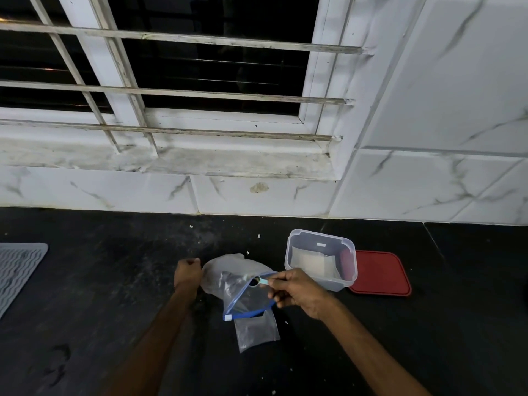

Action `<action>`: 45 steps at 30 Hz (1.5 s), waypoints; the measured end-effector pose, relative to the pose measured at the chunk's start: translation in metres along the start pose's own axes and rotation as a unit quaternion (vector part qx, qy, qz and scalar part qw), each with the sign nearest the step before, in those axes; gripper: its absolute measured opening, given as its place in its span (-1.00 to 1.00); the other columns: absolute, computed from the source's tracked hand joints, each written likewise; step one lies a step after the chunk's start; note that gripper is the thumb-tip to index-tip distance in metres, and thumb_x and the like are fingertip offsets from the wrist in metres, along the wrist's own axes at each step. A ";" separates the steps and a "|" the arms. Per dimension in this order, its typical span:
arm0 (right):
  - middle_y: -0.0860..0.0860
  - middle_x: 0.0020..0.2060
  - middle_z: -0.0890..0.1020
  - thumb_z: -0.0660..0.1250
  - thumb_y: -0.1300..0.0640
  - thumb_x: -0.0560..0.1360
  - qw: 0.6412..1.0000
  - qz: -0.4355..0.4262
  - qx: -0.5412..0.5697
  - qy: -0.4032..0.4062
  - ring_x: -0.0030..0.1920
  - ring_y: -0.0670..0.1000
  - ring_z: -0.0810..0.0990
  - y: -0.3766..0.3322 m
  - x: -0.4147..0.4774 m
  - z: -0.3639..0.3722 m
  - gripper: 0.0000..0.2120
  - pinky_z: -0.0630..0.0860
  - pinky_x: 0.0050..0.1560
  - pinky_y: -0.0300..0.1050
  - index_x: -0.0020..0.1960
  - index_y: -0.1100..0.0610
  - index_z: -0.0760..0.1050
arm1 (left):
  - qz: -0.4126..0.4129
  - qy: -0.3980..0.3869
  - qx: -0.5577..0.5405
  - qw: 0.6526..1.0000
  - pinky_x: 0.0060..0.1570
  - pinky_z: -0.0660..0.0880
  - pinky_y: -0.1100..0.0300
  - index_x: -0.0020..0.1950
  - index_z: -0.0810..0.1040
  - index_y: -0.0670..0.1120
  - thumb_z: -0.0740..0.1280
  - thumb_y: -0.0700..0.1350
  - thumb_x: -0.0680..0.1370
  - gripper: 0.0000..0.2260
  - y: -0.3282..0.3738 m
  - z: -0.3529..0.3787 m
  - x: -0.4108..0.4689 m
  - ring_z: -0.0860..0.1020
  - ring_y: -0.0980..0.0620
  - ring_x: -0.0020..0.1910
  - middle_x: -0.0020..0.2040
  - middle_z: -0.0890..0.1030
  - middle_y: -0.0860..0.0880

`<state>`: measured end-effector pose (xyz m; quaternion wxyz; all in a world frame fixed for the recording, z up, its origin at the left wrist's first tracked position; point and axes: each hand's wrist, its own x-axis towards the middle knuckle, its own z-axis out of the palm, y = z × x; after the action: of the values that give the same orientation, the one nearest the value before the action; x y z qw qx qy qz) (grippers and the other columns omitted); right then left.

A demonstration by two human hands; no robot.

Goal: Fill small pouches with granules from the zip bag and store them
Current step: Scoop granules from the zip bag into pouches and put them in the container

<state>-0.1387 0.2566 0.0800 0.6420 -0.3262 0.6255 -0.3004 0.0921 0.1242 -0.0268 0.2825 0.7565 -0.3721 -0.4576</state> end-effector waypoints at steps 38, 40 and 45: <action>0.11 -0.25 0.64 0.29 0.23 0.56 0.999 0.012 0.023 -0.020 -0.32 -0.06 0.57 0.050 -0.057 -0.053 -0.84 0.53 -0.29 -0.22 0.08 0.21 0.61 | 0.250 -0.179 0.377 0.873 -0.24 0.43 0.34 -0.10 0.53 0.05 0.23 0.31 0.54 -0.66 -0.037 0.046 -0.196 0.54 0.19 -0.22 -0.19 0.58 0.08; 0.12 -0.24 0.65 0.29 0.23 0.56 0.999 0.013 0.025 -0.017 -0.32 -0.05 0.57 0.052 -0.060 -0.055 -0.84 0.53 -0.29 -0.21 0.08 0.21 0.61 | 0.271 -0.175 0.402 0.857 -0.04 0.53 0.22 0.06 0.54 0.02 0.23 0.36 0.50 -0.56 -0.039 0.062 -0.199 0.57 0.15 -0.08 -0.04 0.61 0.07; 0.11 -0.24 0.65 0.29 0.22 0.56 0.999 0.011 0.033 -0.008 -0.31 -0.05 0.57 0.051 -0.066 -0.060 -0.84 0.53 -0.29 -0.23 0.08 0.20 0.61 | 0.319 -0.163 0.484 0.798 0.03 0.53 0.17 0.08 0.55 -0.03 0.21 0.31 0.54 -0.56 -0.030 0.077 -0.198 0.58 0.09 -0.02 0.02 0.62 0.01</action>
<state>-0.2027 0.3375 0.0788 0.6607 -0.3004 0.6138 -0.3106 -0.0285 0.2968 0.0129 -0.0560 0.5475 -0.8058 -0.2186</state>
